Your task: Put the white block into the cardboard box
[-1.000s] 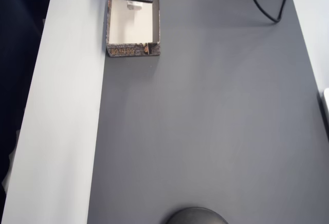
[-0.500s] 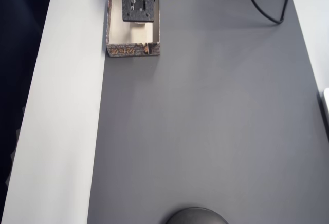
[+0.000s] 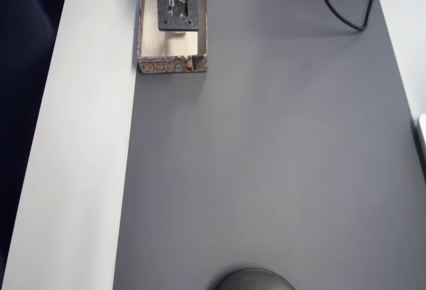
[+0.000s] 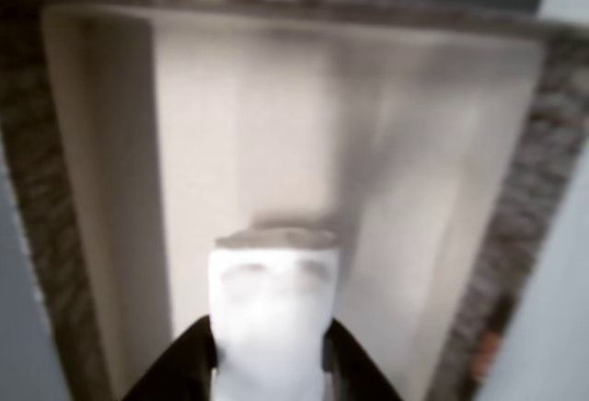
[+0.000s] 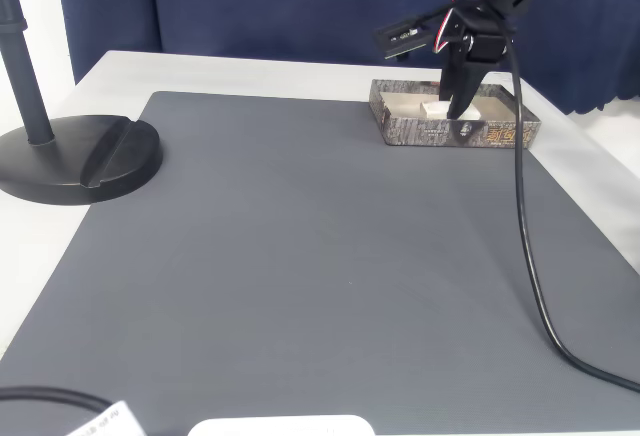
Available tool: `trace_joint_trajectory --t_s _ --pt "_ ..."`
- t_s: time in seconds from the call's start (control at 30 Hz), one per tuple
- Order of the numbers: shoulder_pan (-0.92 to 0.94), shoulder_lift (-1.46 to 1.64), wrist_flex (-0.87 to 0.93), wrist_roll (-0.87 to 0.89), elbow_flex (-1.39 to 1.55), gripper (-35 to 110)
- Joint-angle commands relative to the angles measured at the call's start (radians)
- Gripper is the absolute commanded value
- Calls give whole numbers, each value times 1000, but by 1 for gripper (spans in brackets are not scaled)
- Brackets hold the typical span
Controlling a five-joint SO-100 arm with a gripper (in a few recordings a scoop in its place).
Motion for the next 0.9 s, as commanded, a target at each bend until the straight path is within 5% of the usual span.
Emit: trace_joint_trajectory --t_s 0.0,0.87 --pt "17 14 -37 48 -75 -2" --pt "26 -20 -58 74 -91 -2"
